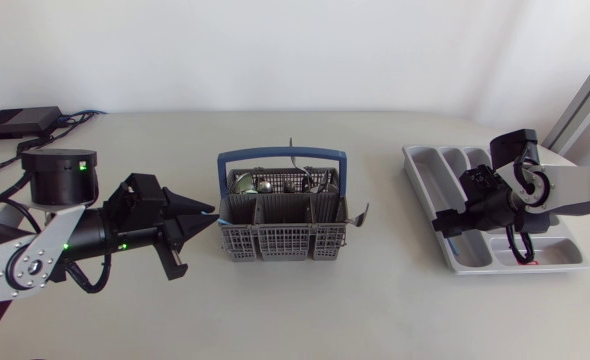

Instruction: Sort the cutlery from the basket into the organizer compartments.

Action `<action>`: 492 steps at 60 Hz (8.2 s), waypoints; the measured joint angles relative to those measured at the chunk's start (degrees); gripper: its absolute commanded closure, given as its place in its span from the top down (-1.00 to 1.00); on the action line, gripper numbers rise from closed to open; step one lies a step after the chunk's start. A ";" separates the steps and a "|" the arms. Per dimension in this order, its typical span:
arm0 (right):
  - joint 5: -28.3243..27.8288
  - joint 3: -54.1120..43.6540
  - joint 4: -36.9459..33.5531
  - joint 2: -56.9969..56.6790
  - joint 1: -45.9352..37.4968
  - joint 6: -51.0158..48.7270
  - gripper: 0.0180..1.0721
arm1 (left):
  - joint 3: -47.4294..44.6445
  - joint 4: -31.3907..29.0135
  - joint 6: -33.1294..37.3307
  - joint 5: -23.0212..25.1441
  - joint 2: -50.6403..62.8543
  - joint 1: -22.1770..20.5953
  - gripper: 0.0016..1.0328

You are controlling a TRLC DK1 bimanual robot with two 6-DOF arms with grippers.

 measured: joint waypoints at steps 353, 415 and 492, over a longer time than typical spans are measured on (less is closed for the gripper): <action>-16.48 0.11 -5.97 -2.27 -5.88 3.04 -0.86 | 57.48 -48.50 -32.50 -28.39 25.55 -37.42 0.52; -10.10 2.14 -4.87 1.01 -3.93 3.26 0.47 | 66.86 -54.01 -36.02 -41.11 37.24 -44.76 0.19; -7.63 -2.43 -6.01 -11.52 -0.24 3.23 0.71 | 68.35 -54.80 -37.75 -42.05 39.06 -41.83 -0.88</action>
